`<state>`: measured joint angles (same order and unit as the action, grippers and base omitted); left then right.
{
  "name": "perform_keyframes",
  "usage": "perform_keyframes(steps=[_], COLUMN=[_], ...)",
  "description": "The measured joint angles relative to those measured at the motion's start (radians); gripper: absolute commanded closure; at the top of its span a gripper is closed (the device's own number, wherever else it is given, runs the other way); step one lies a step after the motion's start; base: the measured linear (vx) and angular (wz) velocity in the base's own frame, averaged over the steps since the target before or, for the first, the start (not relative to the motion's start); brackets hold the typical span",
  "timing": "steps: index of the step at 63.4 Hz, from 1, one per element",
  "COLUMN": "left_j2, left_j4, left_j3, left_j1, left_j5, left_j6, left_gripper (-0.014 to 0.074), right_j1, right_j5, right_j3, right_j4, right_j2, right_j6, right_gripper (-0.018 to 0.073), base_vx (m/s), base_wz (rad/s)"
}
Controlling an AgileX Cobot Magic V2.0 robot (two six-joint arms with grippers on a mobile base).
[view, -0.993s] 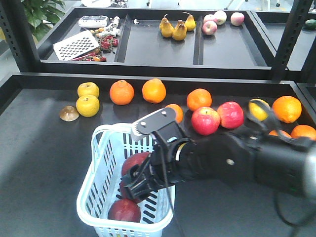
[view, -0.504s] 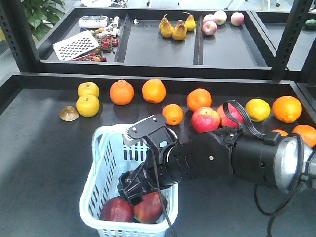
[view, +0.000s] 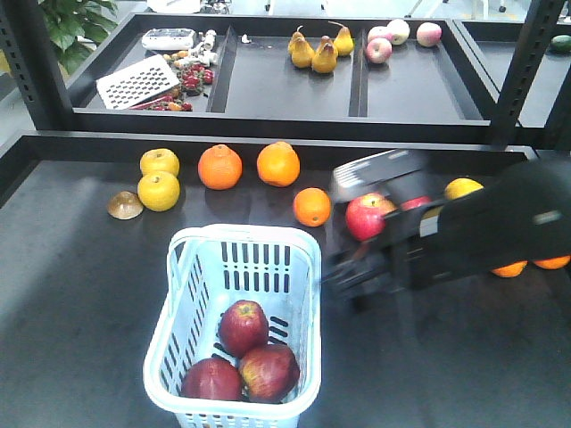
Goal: Pick three apples into basket with both arms
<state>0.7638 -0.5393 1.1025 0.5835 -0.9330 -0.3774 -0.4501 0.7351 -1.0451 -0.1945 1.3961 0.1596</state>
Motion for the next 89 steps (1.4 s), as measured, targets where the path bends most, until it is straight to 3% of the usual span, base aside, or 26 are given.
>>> perform_keyframes(steps=[12,20,29,53,89], left_j2=[0.0,0.0,0.0,0.0,0.0], left_j4=[0.0,0.0,0.0,0.0,0.0], left_j3=[0.0,0.0,0.0,0.0,0.0], left_j1=[0.0,0.0,0.0,0.0,0.0], left_j5=[0.0,0.0,0.0,0.0,0.0], left_j6=[0.0,0.0,0.0,0.0,0.0], left_gripper=[0.0008,0.0008,0.0008,0.0008,0.0014], right_j1=[0.236,0.367,0.458,0.482,0.482], right_j5=[0.156,0.248,0.321,0.367,0.371], right_j3=[0.0,0.0,0.0,0.0,0.0], right_j4=[0.145,0.184,0.195,0.195,0.195], right_j2=[-0.149,-0.243,-0.352,-0.585,-0.601], right_j6=[-0.068,-0.078,-0.099,-0.107,-0.11], right_gripper=[-0.0035,-0.0027,-0.0025,-0.0025,0.0003], base_vx=[0.0,0.0,0.0,0.0,0.0], base_wz=[0.0,0.0,0.0,0.0,0.0])
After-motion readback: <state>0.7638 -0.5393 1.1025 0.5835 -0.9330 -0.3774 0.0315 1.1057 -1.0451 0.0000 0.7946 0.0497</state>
